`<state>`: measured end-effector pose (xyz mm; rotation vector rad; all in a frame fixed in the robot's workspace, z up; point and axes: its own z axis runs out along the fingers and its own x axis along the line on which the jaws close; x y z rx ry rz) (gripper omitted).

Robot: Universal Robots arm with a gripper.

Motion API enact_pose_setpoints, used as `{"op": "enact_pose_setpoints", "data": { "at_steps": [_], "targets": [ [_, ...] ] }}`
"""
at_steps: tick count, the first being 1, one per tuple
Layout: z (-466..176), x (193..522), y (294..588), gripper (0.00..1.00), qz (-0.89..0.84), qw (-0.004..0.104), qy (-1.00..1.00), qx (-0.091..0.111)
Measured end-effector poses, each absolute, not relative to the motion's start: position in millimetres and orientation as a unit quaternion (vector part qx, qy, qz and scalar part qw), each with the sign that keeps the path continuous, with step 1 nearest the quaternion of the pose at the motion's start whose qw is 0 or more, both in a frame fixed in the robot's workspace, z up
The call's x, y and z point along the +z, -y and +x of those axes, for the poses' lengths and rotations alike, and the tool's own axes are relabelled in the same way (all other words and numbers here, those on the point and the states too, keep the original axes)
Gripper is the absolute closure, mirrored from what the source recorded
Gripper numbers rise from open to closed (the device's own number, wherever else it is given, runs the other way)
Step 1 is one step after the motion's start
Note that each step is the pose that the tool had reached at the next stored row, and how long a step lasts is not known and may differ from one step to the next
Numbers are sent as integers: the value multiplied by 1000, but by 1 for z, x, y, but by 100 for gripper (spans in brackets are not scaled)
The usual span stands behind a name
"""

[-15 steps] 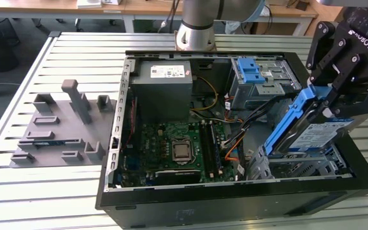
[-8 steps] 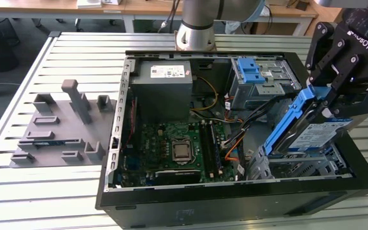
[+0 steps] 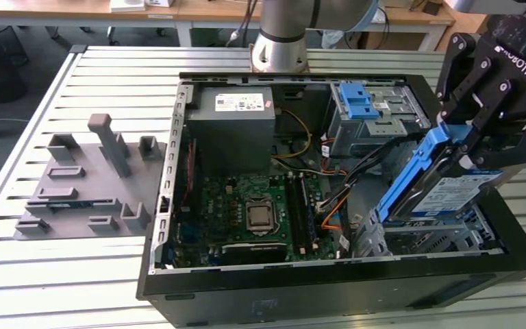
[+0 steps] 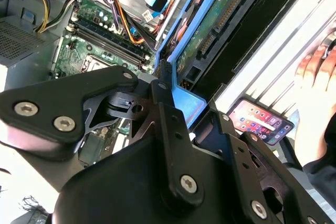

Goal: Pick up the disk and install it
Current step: 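Insert the disk into the insertion slot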

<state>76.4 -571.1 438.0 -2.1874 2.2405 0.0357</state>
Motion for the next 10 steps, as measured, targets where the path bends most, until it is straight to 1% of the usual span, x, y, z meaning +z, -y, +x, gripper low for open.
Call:
{"op": "enact_pose_setpoints", "data": {
  "at_steps": [10],
  "targets": [
    [76, 435, 571, 64, -704, 5, -710, 11]
  ]
}}
